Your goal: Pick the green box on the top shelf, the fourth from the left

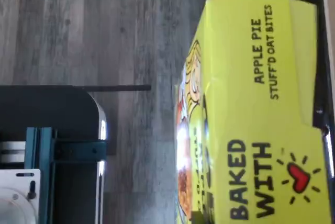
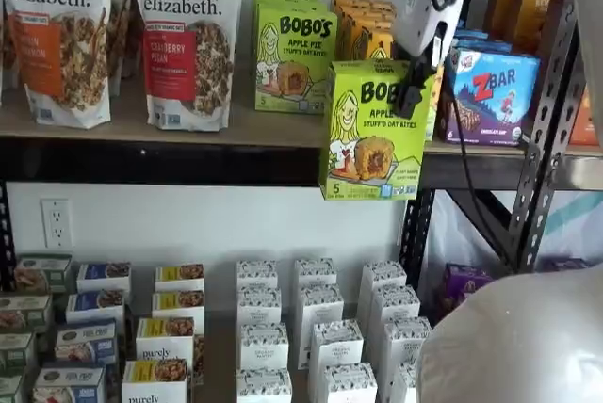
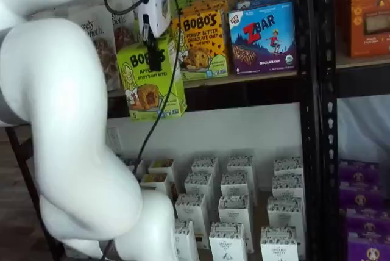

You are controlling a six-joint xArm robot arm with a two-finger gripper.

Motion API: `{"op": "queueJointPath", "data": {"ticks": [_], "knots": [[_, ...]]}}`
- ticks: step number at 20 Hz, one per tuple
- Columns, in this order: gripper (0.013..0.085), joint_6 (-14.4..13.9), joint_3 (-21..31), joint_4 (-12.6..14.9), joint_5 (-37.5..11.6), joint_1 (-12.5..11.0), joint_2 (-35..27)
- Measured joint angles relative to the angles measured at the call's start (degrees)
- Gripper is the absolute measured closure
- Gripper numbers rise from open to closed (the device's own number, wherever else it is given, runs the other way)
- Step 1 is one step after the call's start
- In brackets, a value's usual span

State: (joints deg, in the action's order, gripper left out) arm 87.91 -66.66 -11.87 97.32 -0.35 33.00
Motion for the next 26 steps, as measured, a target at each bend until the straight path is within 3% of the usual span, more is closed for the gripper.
{"op": "queueJointPath", "data": {"ticks": [6,26], "knots": [[0.0690,1.28,3.54,0.16,-1.31,-1.05,2.48],[0.0690,1.92,9.61,0.52,-4.37,-1.30,6.82]]}}
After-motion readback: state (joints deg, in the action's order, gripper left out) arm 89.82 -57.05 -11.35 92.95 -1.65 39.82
